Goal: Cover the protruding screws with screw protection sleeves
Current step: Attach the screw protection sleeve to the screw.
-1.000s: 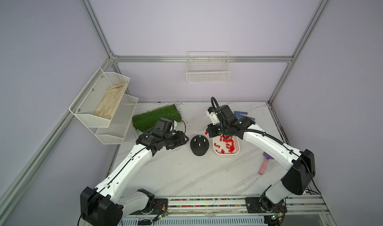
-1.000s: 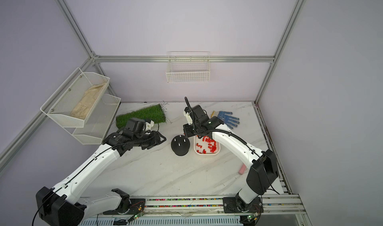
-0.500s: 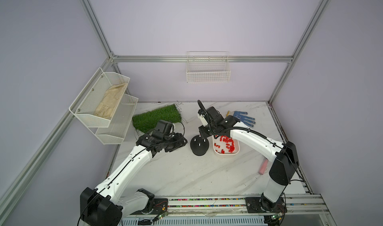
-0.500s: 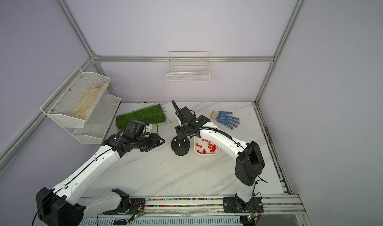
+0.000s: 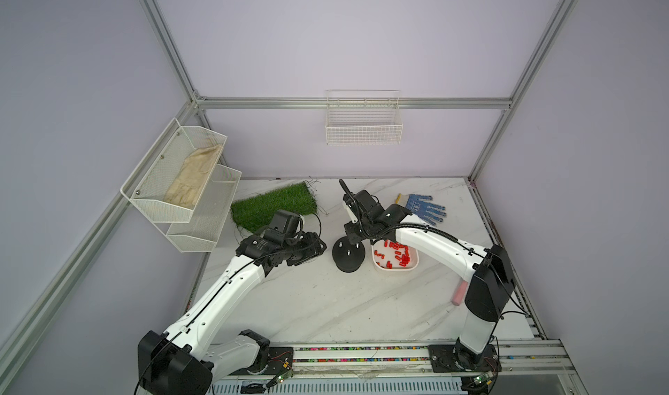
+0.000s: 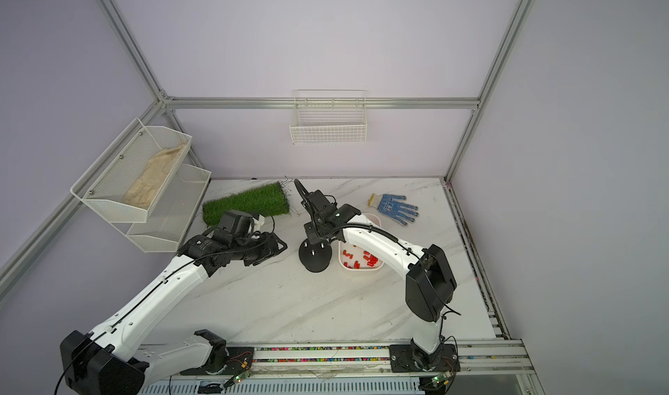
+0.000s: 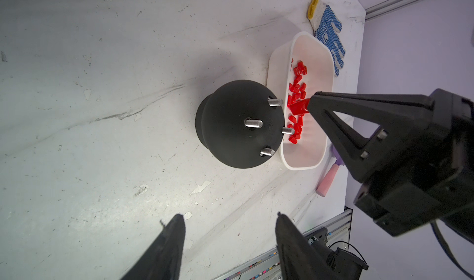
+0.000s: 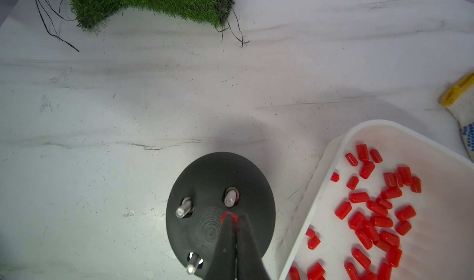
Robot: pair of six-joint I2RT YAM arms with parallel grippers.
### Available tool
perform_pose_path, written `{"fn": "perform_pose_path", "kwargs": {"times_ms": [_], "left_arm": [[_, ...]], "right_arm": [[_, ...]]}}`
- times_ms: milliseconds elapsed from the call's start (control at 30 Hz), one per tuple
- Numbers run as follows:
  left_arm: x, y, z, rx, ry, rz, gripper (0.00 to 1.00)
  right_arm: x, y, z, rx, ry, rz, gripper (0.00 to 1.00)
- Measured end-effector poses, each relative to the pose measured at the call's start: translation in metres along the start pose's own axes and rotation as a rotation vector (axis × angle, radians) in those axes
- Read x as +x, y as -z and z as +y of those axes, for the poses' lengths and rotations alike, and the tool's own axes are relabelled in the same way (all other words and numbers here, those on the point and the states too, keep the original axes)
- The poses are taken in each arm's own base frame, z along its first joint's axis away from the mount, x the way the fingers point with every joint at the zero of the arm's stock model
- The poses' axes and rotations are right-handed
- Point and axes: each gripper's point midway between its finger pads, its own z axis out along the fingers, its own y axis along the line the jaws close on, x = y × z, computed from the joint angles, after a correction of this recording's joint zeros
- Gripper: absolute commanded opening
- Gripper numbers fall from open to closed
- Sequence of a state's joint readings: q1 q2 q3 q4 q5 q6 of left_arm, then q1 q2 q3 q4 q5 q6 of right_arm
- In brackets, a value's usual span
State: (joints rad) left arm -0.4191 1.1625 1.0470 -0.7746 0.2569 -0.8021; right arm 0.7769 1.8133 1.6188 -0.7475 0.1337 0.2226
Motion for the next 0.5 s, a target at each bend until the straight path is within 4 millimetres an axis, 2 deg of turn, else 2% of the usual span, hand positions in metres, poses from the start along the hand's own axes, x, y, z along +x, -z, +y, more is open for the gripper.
{"fn": "perform_pose_path", "kwargs": {"times_ms": [500], "left_arm": [[0.005,-0.005,0.005,-0.007,0.014,0.014,0.58]], "right_arm": [[0.001,-0.012,-0.001,0.017,0.002,0.003,0.06]]}}
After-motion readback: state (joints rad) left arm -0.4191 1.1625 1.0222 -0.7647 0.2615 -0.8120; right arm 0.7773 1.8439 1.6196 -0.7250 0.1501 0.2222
